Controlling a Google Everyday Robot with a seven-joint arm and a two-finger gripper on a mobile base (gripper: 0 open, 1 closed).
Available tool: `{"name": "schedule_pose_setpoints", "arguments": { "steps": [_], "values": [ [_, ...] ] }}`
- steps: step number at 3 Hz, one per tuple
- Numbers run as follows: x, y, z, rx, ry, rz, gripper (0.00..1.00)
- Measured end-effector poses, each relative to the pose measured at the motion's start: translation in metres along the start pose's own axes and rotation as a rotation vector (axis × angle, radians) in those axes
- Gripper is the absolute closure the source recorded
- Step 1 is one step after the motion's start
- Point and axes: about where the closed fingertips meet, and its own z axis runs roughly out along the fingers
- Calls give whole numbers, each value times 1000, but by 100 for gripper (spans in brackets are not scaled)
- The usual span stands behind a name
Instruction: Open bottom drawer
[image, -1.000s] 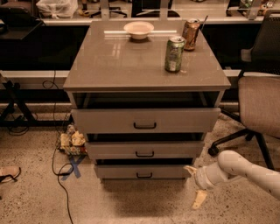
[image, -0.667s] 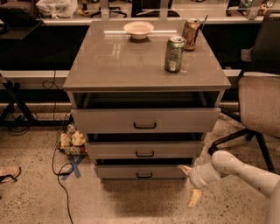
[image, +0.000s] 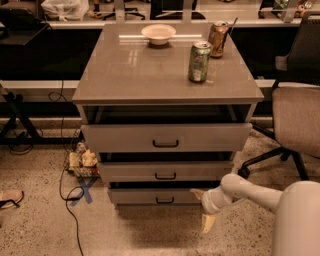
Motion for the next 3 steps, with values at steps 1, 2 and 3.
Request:
{"name": "schedule_pose_setpoints", "arguments": {
  "steps": [1,2,3],
  "values": [
    [8,-24,26,75,32,53,0],
    [8,-24,26,75,32,52,0],
    [20,-34,41,120,30,60,0]
  ]
}}
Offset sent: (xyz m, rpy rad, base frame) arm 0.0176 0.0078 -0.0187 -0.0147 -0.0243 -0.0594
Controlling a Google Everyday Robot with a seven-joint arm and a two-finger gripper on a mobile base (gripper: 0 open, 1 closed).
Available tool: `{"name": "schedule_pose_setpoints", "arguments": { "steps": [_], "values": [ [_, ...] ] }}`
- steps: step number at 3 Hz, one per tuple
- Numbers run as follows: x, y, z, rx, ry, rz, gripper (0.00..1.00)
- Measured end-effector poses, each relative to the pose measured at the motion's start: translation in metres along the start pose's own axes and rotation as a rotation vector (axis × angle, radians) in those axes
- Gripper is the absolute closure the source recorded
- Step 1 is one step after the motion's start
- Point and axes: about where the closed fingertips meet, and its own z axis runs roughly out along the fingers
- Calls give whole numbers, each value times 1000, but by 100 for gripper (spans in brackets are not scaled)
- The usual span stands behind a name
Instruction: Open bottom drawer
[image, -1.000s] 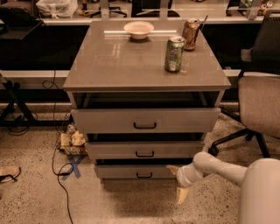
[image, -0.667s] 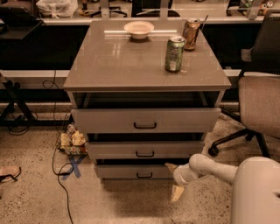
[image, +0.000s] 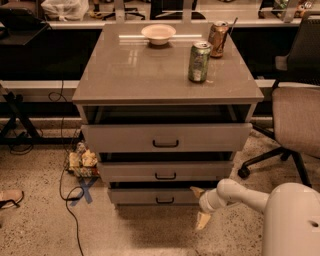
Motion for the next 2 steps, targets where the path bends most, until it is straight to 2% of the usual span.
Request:
{"name": "schedule_pose_setpoints", "arguments": {
  "steps": [1,2],
  "values": [
    [19,-22,20,68,44,5,0],
    [30,-32,33,87,70,20,0]
  ]
}}
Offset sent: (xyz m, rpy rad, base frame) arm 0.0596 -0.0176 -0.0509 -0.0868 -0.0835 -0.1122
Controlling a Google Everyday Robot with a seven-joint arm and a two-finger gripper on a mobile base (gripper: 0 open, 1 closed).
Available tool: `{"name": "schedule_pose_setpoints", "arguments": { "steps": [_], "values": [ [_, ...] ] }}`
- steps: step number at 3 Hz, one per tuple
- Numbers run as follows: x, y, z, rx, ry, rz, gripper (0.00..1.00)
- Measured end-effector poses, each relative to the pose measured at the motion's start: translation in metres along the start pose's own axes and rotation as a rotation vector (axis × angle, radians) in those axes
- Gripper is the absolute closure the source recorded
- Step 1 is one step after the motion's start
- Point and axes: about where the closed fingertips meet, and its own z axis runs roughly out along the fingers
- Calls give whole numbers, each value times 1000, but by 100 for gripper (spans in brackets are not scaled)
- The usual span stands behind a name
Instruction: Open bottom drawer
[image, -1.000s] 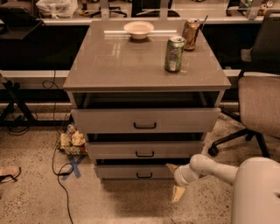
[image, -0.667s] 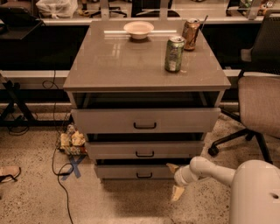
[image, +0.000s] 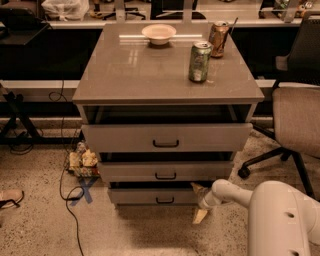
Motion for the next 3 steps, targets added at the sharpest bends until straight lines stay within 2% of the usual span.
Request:
{"name": "schedule_pose_setpoints", "arguments": {
  "steps": [2,3],
  "values": [
    [1,-26,30,34,76,4,3],
    [2,-31,35,35,85,9,25]
  ]
}}
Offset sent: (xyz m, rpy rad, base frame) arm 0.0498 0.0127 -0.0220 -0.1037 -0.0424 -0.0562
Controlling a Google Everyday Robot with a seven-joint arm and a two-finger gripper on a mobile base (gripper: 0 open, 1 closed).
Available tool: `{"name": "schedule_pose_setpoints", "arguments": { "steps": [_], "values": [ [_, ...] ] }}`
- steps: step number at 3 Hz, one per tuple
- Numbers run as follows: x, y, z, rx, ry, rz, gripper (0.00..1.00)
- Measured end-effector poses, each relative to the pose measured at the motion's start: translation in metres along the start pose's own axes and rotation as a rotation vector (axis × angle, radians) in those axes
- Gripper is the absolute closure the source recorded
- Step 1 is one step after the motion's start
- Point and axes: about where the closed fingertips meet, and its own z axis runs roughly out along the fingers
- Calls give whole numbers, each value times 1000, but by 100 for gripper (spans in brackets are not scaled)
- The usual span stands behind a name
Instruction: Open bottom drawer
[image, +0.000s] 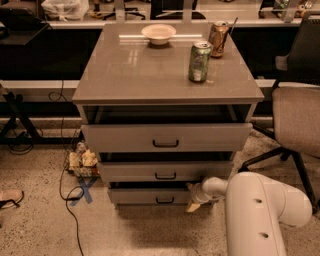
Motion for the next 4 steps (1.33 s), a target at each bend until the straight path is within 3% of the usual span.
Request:
{"name": "schedule_pose_setpoints", "arguments": {
  "steps": [1,2,3,4],
  "values": [
    [8,6,7,-23,-1,27,50],
    [20,15,0,-25,4,62,81],
    [20,15,0,-25,4,62,100],
    [19,16,0,-25,3,62,100]
  ]
}}
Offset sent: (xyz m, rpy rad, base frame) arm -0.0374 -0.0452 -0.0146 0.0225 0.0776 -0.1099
